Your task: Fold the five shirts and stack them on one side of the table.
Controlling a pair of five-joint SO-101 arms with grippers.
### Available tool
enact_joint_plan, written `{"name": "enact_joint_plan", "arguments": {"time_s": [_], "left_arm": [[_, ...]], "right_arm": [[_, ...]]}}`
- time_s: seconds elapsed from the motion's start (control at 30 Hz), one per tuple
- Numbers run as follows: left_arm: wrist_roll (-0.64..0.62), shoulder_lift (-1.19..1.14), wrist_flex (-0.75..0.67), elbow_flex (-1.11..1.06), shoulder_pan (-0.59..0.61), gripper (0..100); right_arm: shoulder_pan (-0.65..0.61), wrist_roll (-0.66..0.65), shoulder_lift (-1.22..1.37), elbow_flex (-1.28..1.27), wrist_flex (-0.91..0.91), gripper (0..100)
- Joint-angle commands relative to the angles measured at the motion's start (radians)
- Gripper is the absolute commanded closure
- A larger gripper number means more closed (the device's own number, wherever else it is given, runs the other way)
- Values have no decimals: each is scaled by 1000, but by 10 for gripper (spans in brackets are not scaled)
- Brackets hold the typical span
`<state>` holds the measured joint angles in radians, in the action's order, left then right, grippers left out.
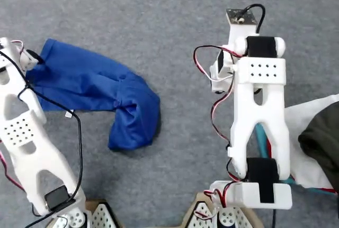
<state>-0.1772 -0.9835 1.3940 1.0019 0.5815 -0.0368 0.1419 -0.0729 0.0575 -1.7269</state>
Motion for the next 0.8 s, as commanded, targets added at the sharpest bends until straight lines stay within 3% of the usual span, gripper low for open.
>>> {"name": "enact_joint_plan", "arguments": {"time_s": [0.0,0.67,0.77], "left_arm": [[9,-18,48,138,0,718],[5,-142,75,256,-12,780],[5,-140,74,262,-12,835]], "right_arm": [[-13,-11,-50,-21,43,846],[-8,-8,-50,-47,57,846],[-8,-8,-50,-47,58,846]]}}
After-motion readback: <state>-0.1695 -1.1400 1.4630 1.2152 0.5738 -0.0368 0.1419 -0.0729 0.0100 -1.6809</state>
